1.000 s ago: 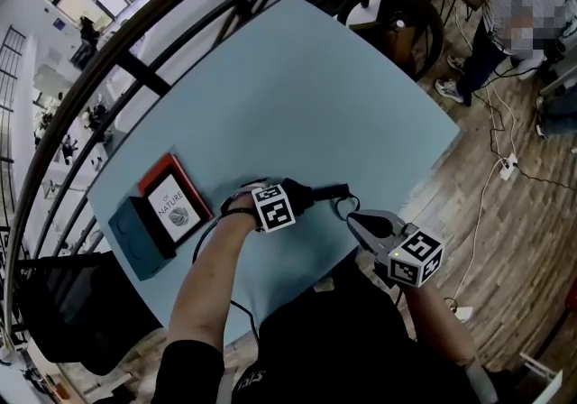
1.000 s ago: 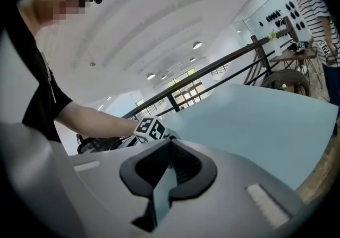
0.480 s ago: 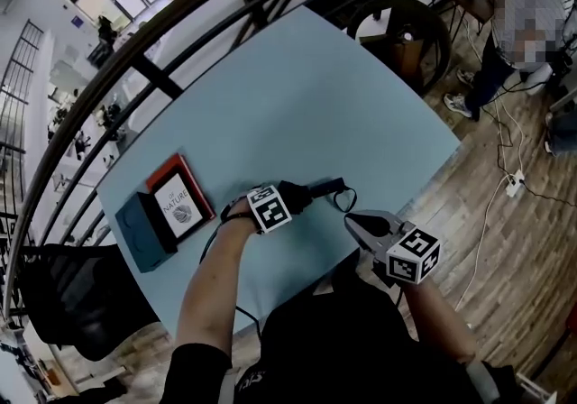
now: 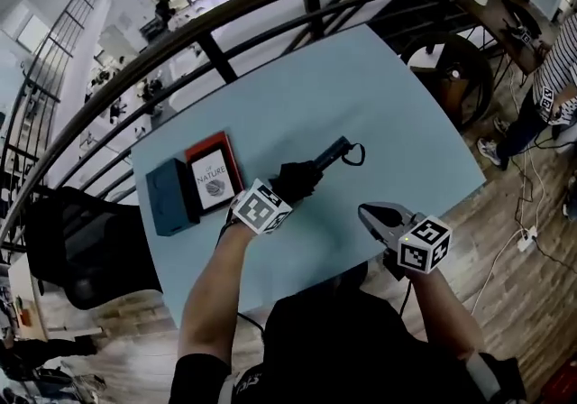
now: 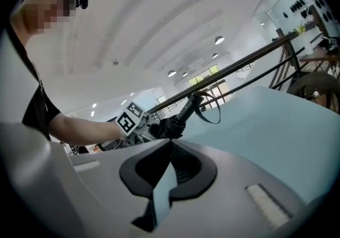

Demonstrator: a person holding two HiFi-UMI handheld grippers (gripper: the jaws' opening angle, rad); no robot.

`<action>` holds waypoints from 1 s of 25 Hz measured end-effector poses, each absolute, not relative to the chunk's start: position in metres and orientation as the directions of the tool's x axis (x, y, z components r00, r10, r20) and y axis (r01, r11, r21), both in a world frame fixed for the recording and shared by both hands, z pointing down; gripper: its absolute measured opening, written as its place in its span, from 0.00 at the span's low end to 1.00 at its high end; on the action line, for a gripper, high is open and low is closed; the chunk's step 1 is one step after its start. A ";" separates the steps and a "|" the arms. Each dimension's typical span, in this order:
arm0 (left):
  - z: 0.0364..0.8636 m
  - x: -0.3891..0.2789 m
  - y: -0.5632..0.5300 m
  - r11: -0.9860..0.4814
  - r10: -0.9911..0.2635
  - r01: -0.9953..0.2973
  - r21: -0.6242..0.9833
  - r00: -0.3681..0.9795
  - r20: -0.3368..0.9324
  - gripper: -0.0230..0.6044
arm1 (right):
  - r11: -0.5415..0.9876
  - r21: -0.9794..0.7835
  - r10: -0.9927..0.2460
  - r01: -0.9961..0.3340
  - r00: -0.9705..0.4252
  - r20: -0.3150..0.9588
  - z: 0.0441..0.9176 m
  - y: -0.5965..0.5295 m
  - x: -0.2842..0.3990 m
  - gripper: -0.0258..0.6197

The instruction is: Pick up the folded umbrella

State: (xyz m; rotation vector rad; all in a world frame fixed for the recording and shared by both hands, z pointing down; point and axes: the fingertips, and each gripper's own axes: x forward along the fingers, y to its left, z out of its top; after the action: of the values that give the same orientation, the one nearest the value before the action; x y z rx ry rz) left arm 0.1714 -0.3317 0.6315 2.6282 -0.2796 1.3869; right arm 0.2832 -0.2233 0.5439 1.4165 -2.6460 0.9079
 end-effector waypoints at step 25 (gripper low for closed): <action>0.472 -0.077 -0.284 -0.739 -0.570 -0.648 0.184 0.747 0.342 0.46 | 0.651 -0.299 -0.678 -0.698 -0.711 0.186 0.433 -0.243 0.083 0.04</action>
State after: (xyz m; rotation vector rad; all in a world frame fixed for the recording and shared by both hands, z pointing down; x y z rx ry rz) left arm -0.0774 -0.2841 0.4721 2.6559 -0.9491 0.3822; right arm 0.0830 -0.2428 0.4331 1.1686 -2.8017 0.5448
